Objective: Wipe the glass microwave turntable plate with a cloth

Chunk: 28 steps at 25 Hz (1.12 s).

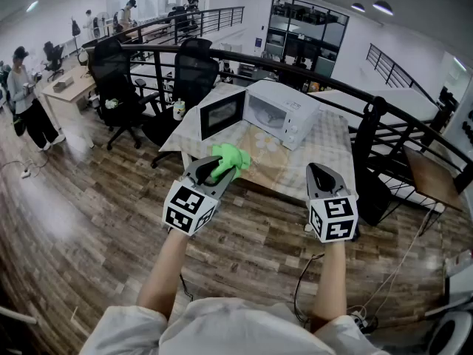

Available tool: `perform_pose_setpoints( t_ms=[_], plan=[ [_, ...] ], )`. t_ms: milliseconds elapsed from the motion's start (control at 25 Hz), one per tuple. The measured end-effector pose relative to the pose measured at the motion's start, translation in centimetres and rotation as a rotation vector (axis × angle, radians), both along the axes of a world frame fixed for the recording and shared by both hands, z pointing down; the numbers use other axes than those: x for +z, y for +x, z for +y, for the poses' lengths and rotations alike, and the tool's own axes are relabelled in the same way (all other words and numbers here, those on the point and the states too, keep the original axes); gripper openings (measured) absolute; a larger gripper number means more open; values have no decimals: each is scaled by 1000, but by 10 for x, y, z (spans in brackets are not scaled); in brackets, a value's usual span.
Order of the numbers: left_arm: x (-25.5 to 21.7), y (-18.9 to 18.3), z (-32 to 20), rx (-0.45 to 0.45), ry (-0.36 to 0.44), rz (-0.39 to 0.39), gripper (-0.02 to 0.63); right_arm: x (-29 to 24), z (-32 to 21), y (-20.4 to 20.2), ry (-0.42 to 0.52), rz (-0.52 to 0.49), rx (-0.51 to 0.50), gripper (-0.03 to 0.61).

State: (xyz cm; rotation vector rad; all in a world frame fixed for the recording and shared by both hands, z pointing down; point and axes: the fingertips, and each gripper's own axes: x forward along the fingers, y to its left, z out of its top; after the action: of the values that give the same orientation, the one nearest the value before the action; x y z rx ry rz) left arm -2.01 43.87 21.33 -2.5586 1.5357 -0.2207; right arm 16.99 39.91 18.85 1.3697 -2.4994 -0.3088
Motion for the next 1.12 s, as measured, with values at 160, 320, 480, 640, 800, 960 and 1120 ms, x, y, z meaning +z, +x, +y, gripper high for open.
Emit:
perform_pose_setpoints(
  t_ms=[160, 320, 480, 640, 800, 960, 1120],
  plan=[
    [2, -6, 3, 7, 0, -3, 133, 4, 4, -7, -8, 1, 1, 11],
    [4, -15, 1, 22, -3, -5, 133, 9, 4, -17, -11, 6, 13, 12],
    [12, -29, 3, 32, -20, 2, 133, 20, 7, -28, -16, 10, 37, 14],
    [26, -38, -3, 36, -47, 12, 133, 35, 3, -31, -60, -13, 67, 14],
    [37, -41, -20, 36, -59, 19, 133, 41, -14, -31, -97, -70, 61, 14],
    [49, -45, -54, 30, -76, 10, 133, 52, -53, -31, -128, -58, 78, 14],
    [59, -37, -108, 23, -96, -5, 133, 57, -108, -20, -137, -105, 66, 14]
  ],
)
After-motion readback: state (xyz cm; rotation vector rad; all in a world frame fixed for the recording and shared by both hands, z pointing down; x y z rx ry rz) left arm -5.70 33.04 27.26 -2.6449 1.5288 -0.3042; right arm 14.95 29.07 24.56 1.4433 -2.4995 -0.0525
